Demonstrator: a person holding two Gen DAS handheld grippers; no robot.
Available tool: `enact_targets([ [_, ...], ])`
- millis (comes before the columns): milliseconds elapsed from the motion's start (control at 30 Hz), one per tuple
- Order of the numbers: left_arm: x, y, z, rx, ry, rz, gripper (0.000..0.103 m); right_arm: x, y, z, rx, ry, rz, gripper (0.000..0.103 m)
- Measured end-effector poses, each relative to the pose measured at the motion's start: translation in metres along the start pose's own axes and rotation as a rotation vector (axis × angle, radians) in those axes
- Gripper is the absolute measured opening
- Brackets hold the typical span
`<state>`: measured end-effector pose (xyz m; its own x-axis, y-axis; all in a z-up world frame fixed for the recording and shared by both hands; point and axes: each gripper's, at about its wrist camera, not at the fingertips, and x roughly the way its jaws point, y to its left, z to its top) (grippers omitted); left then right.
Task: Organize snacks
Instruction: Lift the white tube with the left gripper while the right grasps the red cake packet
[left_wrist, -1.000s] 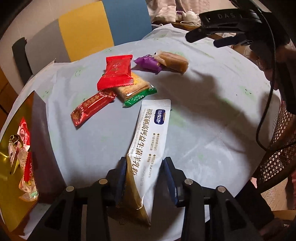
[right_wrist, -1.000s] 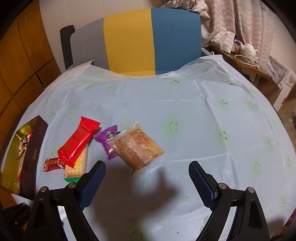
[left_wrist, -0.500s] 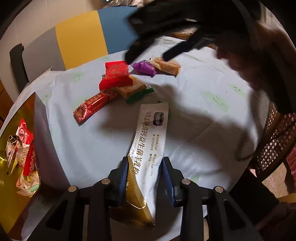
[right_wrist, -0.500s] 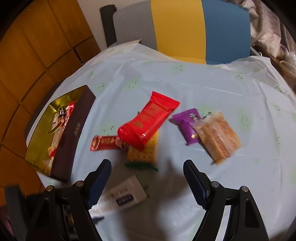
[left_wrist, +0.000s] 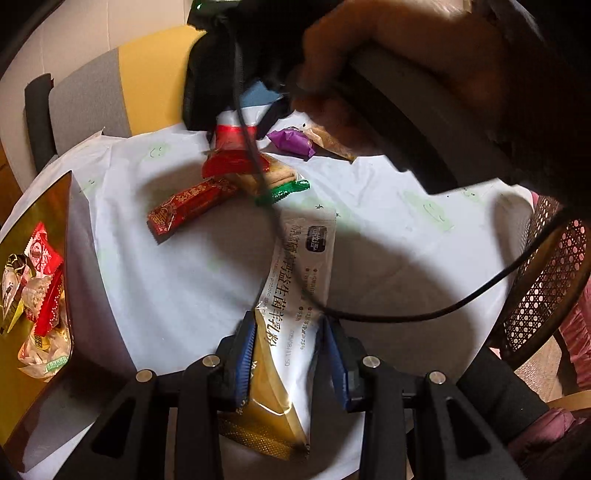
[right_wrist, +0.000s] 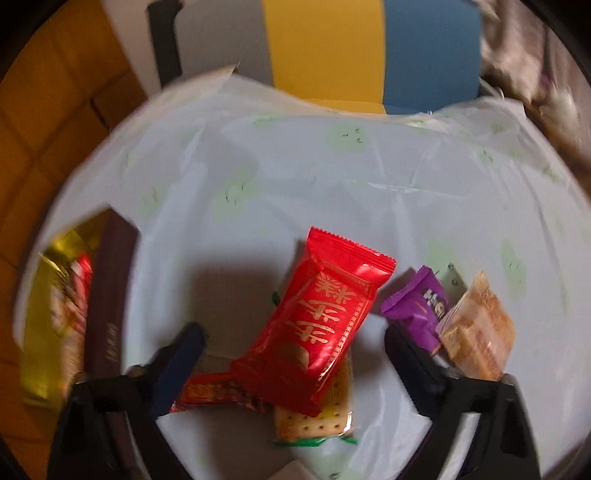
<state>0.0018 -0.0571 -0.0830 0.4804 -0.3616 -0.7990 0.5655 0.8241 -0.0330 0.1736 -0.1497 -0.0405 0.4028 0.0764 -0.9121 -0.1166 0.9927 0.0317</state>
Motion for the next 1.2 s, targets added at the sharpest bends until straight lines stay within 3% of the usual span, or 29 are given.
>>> enact_targets([
  [67, -0.001, 0.001, -0.001, -0.007, -0.002, -0.004, 0.036, -0.011, -0.006, -0.005, -0.014, -0.029, 0.039, 0.028],
  [100, 0.0, 0.001, -0.001, -0.009, -0.003, -0.004, 0.036, -0.015, -0.009, -0.008, -0.019, -0.026, 0.051, 0.004],
  [300, 0.001, 0.002, -0.001, -0.023, -0.002, 0.001, 0.036, -0.029, -0.04, -0.046, -0.126, 0.048, 0.031, 0.002],
  [400, 0.002, 0.001, 0.001, -0.027, 0.0, 0.004, 0.036, -0.026, -0.061, -0.066, -0.118, 0.089, 0.021, 0.002],
  [500, 0.003, 0.001, 0.002, -0.032, 0.003, 0.008, 0.036, -0.033, -0.072, -0.076, -0.089, 0.071, 0.07, 0.005],
  [567, 0.004, 0.001, 0.003, -0.034, 0.005, 0.01, 0.036, -0.038, -0.073, -0.074, -0.09, 0.044, 0.102, 0.015],
  [633, 0.005, 0.001, 0.003, -0.033, 0.006, 0.012, 0.036, -0.04, -0.071, -0.067, -0.084, 0.014, 0.147, 0.051],
  [700, 0.006, 0.001, 0.003, -0.033, 0.007, 0.013, 0.036, -0.036, -0.068, -0.058, -0.061, -0.007, 0.175, 0.065],
  [933, 0.008, 0.002, 0.003, -0.04, 0.008, 0.004, 0.036, -0.014, -0.063, -0.031, 0.089, -0.051, 0.293, 0.056],
  [1200, 0.008, 0.007, 0.004, -0.052, 0.011, -0.013, 0.036, 0.03, -0.079, -0.006, 0.147, -0.002, 0.218, 0.057],
])
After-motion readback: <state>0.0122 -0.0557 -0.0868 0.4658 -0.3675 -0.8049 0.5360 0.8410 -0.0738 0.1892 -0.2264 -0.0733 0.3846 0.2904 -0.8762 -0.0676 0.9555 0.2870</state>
